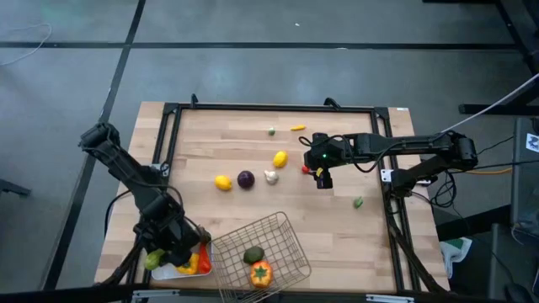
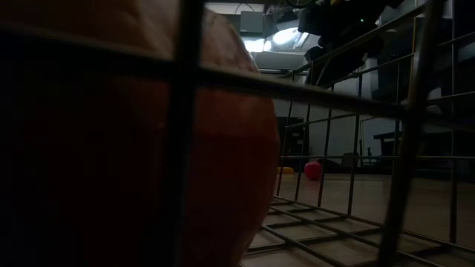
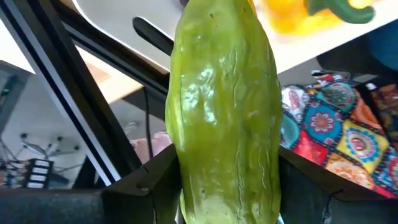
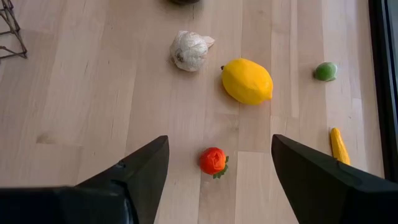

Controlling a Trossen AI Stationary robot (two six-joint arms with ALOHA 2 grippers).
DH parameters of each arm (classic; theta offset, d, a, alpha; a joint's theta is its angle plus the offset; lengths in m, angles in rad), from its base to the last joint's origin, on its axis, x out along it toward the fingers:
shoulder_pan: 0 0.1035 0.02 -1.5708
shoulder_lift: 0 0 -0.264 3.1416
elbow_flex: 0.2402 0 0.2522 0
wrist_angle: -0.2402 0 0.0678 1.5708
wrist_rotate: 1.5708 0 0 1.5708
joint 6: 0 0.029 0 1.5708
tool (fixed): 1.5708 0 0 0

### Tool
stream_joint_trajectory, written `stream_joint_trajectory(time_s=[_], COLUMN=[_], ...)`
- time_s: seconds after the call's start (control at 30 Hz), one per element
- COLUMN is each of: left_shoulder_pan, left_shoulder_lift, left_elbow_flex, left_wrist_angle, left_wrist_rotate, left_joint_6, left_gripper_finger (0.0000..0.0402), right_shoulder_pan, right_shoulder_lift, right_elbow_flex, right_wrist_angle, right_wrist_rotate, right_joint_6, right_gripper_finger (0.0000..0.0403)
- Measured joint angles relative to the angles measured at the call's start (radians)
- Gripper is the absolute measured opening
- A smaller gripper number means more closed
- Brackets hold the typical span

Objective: Sort produce into baskets
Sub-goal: Put the light green cucumber into the white bin, then put the orange tomato into the wire basket

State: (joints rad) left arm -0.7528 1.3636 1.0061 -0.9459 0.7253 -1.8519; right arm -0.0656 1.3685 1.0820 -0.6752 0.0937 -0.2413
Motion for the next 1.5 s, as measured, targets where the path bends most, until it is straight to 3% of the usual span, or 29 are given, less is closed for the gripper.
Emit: stream_joint_trajectory(time_s=[0.4, 0.8, 1.3, 1.5], left_shoulder_pan=[-0.002, -0.002, 0.013, 0.043], left_shoulder_lift=[0.016, 0.016, -0.002, -0.1], left_elbow_flex=[0.0, -0.001, -0.001, -0.001], left_wrist_angle=[-0.016, -0.118, -0.111, -0.112], left_wrist_rotate=[-0.002, -0.005, -0.007, -0.149], left_joint_6=[0.05, 0.116, 0.257, 0.225], left_gripper_finger=[0.0207, 0.0271, 0.0261, 0.0262], right_shoulder_pan=[0.0, 0.0, 0.0, 0.0], right_shoulder_lift=[0.0, 0.0, 0.0, 0.0], right_elbow_flex=[0.0, 0.0, 0.0, 0.0], right_wrist_angle=[0.0, 0.0, 0.016, 0.019], right_wrist_rotate=[0.0, 0.0, 0.0, 0.002], right_joint_6=[0.0, 0.0, -0.001, -0.053], right_gripper_finger=[0.0282, 0.0282, 0.0282, 0.0282])
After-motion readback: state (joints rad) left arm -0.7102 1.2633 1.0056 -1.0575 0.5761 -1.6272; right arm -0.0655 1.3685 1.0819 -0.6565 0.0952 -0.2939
